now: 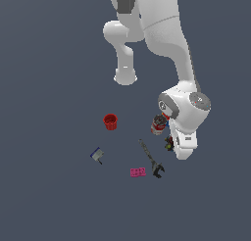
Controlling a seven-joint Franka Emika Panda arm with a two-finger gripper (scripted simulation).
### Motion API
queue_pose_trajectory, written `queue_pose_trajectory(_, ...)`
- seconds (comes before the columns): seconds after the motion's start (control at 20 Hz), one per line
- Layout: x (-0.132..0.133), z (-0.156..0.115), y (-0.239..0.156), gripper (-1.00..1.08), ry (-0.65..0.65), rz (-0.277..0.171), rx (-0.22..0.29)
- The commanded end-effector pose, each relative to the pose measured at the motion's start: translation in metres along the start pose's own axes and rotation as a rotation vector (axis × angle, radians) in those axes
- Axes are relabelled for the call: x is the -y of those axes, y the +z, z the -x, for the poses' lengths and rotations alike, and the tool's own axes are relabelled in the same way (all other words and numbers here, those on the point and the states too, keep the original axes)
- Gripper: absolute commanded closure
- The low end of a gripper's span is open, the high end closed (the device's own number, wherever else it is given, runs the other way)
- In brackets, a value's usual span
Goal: Pick up a designated object from a clutter of objects.
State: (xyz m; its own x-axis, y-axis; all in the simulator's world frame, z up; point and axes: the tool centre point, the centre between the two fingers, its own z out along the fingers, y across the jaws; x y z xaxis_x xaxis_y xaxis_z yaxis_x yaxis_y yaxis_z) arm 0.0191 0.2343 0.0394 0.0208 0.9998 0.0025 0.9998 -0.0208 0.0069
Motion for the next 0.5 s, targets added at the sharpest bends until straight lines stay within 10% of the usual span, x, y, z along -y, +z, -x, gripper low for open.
queue_pose_trajectory(0.0,0.0,0.001,-0.008,1.08,0.0,0.002,0.0)
queue_pose_trajectory(0.45,0.006,0.015,-0.062,1.08,-0.001,0.001,0.001)
